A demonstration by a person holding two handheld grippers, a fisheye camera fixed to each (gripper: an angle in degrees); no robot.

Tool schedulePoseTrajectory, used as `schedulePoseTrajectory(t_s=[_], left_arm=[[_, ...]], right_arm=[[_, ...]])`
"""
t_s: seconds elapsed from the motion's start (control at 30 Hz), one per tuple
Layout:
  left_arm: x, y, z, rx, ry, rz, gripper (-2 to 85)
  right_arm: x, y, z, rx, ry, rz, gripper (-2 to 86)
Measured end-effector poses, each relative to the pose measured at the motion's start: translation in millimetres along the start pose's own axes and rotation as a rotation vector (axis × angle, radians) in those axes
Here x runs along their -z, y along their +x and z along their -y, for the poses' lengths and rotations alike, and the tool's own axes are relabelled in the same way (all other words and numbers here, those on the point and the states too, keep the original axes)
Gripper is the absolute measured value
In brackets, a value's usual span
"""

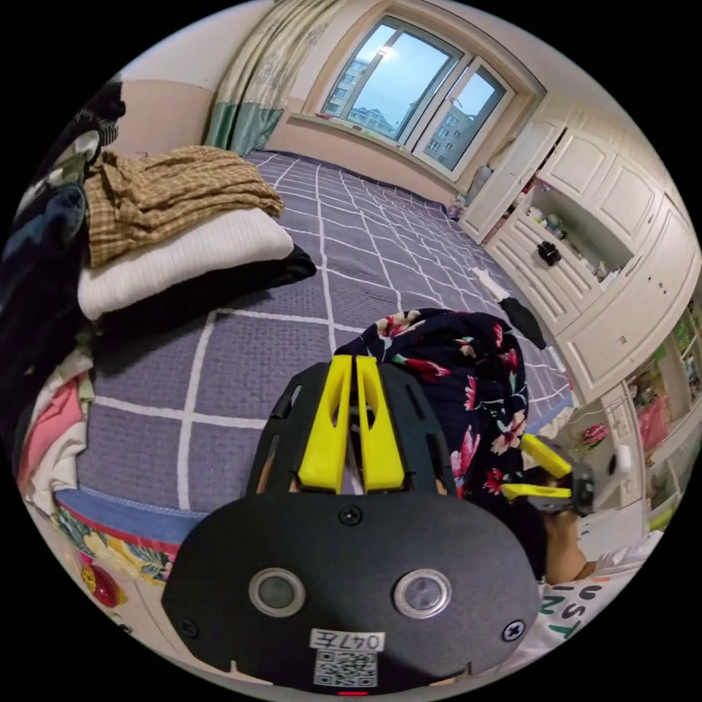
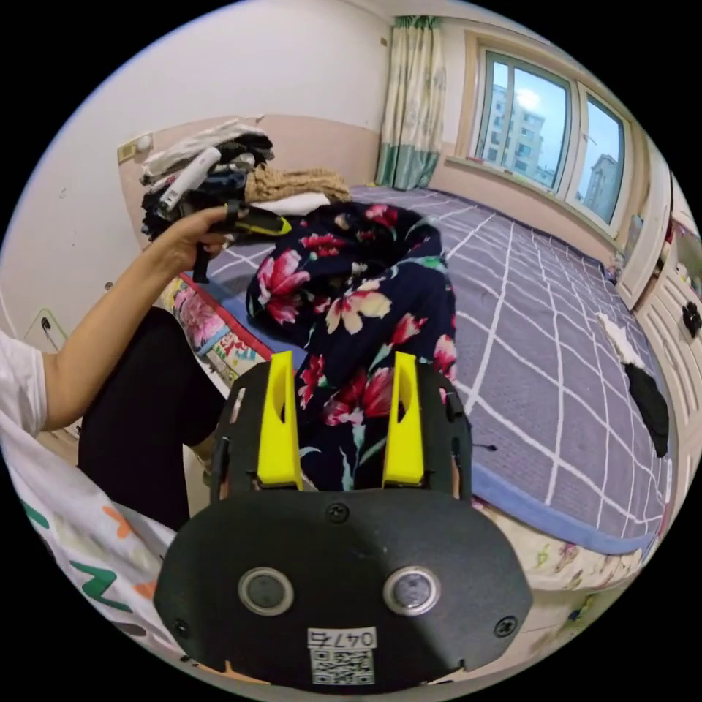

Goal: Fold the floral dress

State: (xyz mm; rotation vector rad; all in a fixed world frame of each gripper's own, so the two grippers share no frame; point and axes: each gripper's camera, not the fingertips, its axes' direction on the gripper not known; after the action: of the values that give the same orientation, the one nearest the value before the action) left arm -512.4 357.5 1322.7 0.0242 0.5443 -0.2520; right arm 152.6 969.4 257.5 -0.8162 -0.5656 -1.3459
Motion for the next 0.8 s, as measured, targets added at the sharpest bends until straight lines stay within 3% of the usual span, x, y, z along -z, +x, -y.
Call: schedulePoseTrajectory(t_s=[0.1,0.23,0.33,0.57,0.8], left_arm=[[5.2,-9.7,0.7,0.032,0.007,-0.088,-0.6],[11.4,-7.7,3.5,0.013,-0.006,-0.047,-0.7],[18.4,-1.3,1.8,-0.015,0.010,-0.054,-0.6],[29.2,17.9,4.1,-0.094,-0.009,-0.069,-0.6],[43.7,41.2,-8.1,-0.224,0.023,-0.143,-0.7]], right_arm=[[-33.4,-10.8,4.1,0.002,-0.092,-0.003,6.0],[-26.0,-3.9,4.7,0.003,-0.076,-0.138,0.9],[5.1,24.5,9.8,-0.087,-0.029,-0.131,0.4],[126.0,81.4,49.3,-0.141,0.122,-0.391,0.1],[229.1,93.8,72.3,-0.147,0.166,-0.434,0.0]])
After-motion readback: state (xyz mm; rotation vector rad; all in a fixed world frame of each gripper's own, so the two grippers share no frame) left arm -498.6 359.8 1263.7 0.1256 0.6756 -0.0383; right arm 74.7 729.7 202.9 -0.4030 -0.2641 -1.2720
